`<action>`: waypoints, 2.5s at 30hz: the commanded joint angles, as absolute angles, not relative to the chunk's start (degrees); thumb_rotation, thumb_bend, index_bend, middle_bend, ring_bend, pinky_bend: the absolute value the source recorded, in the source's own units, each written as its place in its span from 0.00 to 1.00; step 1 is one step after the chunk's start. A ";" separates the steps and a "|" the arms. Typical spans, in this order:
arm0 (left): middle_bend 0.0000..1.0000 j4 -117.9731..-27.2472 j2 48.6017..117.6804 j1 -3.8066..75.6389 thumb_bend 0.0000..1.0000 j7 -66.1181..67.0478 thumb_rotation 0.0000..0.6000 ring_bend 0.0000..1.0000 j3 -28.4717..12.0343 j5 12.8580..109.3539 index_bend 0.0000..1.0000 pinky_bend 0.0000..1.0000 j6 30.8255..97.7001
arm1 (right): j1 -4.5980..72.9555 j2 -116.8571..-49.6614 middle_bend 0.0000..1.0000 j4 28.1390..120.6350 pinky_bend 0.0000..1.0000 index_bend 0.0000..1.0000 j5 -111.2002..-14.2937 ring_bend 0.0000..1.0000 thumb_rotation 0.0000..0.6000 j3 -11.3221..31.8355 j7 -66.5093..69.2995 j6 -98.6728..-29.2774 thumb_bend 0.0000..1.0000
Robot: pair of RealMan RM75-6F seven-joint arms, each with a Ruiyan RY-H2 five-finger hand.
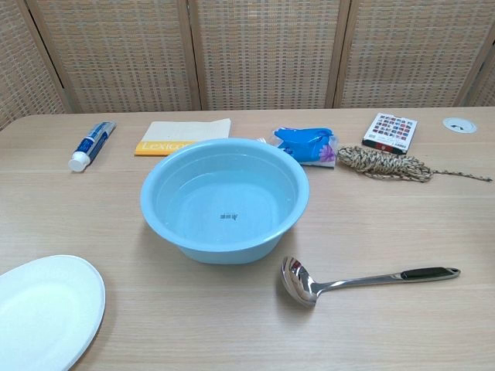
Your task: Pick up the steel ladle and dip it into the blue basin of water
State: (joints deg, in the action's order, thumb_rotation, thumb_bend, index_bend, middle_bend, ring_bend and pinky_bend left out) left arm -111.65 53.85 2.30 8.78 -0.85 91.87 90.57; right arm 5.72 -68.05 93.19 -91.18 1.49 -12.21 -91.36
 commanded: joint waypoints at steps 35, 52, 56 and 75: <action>0.00 -111.12 55.47 6.15 0.00 11.80 1.00 0.00 -3.31 83.94 0.00 0.00 83.73 | 31.42 -83.88 1.00 96.96 1.00 0.54 -53.00 1.00 1.00 5.40 -46.22 -58.40 0.35; 0.00 -111.07 55.06 5.99 0.00 10.55 1.00 0.00 -2.93 84.78 0.00 0.00 84.18 | 31.80 -92.94 1.00 91.13 1.00 0.54 -51.72 1.00 1.00 3.69 -47.36 -64.14 0.48; 0.00 -111.10 55.01 5.87 0.00 10.31 1.00 0.00 -2.85 84.99 0.00 0.00 84.42 | 31.52 -94.29 1.00 90.19 1.00 0.53 -51.33 1.00 1.00 3.24 -47.73 -65.31 0.49; 0.00 -111.08 54.73 6.03 0.00 9.61 1.00 0.00 -2.86 84.77 0.00 0.00 84.17 | 30.31 -98.01 1.00 83.76 1.00 0.53 -52.67 1.00 1.00 2.03 -46.02 -66.03 0.50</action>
